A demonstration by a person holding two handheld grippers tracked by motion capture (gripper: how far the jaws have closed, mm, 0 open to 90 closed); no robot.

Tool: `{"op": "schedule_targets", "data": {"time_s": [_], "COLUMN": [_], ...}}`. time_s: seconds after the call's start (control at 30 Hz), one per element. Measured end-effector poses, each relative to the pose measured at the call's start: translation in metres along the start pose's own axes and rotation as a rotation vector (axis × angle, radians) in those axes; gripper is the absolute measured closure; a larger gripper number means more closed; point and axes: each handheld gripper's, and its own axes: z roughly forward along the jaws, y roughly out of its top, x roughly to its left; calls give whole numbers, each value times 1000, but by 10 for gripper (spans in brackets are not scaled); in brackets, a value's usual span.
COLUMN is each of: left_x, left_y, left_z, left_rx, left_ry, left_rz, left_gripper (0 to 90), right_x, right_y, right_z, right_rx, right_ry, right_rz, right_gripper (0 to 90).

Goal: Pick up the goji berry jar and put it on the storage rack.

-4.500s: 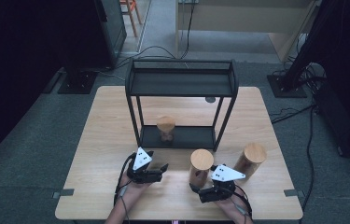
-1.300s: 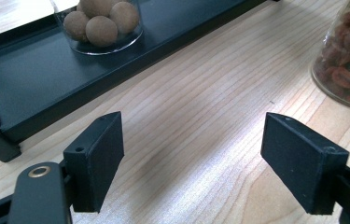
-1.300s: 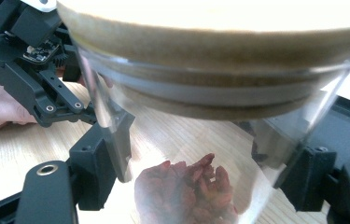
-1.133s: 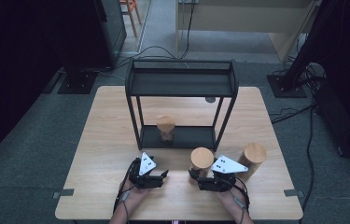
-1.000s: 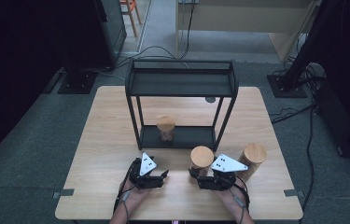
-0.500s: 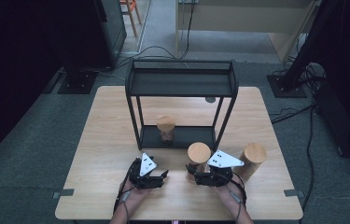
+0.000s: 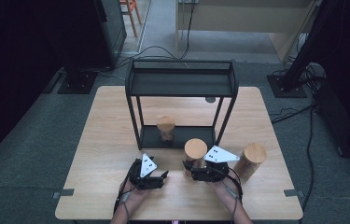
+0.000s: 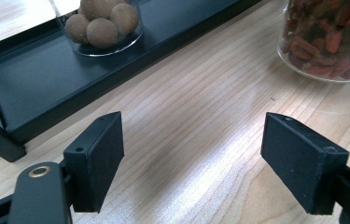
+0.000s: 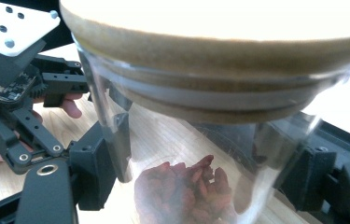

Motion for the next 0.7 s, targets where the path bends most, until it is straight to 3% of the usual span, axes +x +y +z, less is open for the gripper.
{"op": "schedule_targets", "data": {"time_s": [0.7], "left_x": [0], "left_y": [-1], "left_z": [-1], "left_rx": [-11], "left_ry": [5], "left_rz": [-2], "left_gripper": [216], "right_x": [-3], "right_y": [5], "right_z": [12], "right_rx": [5], "right_ry": [-18], "right_rz": [-7], "right_gripper": [253]}}
